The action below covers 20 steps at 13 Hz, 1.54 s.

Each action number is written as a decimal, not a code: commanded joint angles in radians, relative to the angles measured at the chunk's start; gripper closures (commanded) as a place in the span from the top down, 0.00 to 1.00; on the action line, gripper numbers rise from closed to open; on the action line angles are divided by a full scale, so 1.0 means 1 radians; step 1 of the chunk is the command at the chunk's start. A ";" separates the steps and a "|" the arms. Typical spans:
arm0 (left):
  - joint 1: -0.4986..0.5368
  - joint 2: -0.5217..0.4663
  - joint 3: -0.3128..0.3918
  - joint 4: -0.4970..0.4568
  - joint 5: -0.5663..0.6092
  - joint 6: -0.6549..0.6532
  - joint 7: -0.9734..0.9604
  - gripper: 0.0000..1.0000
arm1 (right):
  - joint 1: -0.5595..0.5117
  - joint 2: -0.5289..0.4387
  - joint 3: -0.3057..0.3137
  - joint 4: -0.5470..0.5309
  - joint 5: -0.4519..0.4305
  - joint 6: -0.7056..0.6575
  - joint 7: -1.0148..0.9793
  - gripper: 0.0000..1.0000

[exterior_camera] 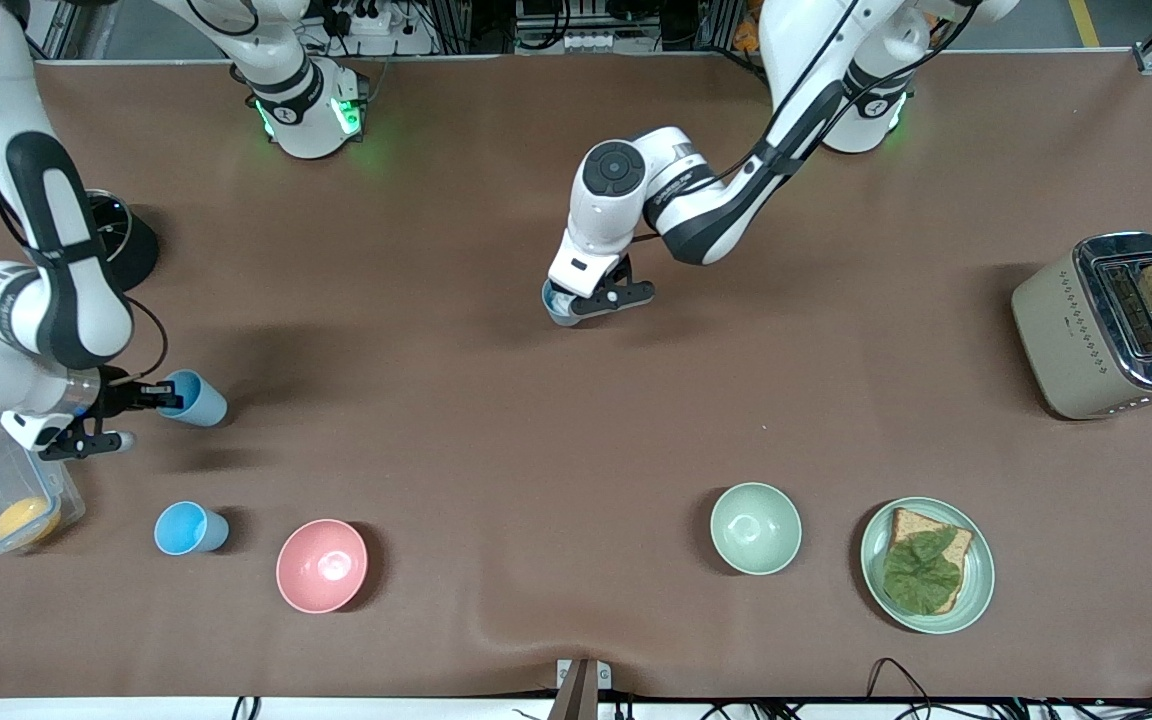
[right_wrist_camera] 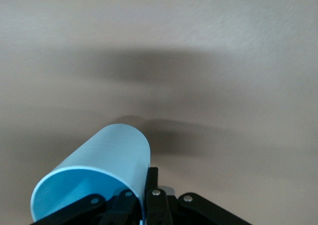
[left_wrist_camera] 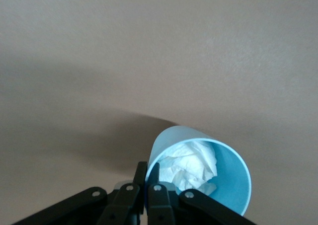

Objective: Stack blue cups with both arms
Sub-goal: 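Set the cup down mid-table with the left gripper while the right gripper lifts, then carry the cup over the placed cup with the right gripper while the left withdraws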

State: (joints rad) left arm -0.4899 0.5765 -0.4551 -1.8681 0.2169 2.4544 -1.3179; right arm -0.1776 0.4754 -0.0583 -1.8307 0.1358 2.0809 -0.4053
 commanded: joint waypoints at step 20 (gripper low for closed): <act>0.618 -0.411 0.006 0.335 -0.160 -0.685 0.941 1.00 | 0.744 -0.035 0.313 0.056 0.027 -0.039 1.536 0.00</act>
State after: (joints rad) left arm 0.0258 0.1815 -0.4320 -1.5906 0.1216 1.8643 -0.5038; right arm 0.5654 0.4353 0.2638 -1.7884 0.1784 2.0462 1.1033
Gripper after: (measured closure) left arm 0.000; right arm 0.965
